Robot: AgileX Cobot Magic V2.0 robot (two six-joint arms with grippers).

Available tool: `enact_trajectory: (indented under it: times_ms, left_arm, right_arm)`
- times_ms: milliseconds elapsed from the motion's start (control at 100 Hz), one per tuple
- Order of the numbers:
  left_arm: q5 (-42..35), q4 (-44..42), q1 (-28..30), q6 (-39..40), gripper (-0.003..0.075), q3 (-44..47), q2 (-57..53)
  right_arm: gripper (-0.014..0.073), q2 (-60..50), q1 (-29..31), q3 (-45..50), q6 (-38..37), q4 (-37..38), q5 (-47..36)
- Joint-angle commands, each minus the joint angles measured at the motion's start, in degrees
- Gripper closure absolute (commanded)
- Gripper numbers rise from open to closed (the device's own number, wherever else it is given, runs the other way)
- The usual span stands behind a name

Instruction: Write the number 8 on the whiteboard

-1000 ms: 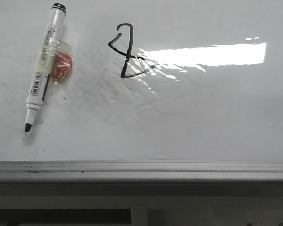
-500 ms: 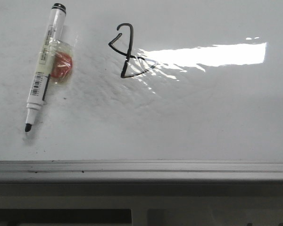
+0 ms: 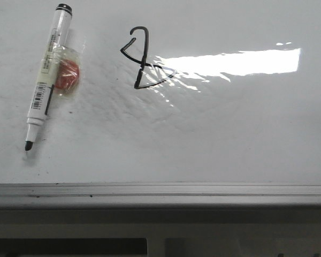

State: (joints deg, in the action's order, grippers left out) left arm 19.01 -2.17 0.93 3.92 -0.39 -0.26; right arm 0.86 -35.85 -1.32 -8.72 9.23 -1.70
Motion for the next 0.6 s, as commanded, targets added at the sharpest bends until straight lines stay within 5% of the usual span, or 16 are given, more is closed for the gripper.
enact_trajectory:
  times_ms: [0, 250, 590]
  left_arm:
    - [-2.66, 0.45, 0.05, 0.18, 0.0741, 2.32, -1.64]
    - [-2.66, 0.45, 0.05, 0.18, 0.0741, 2.32, -1.64]
    - [-2.66, 0.45, 0.05, 0.18, 0.0741, 2.32, -1.53]
  right_arm:
    - [0.0663, 1.92, 8.04, 1.35, 0.50, -0.84, -12.75]
    - [0.0663, 1.93, 32.67, 2.66, -0.50, -1.09, -10.79]
    - [0.0663, -2.54, 47.64, 2.66, 4.30, -5.83, 9.23]
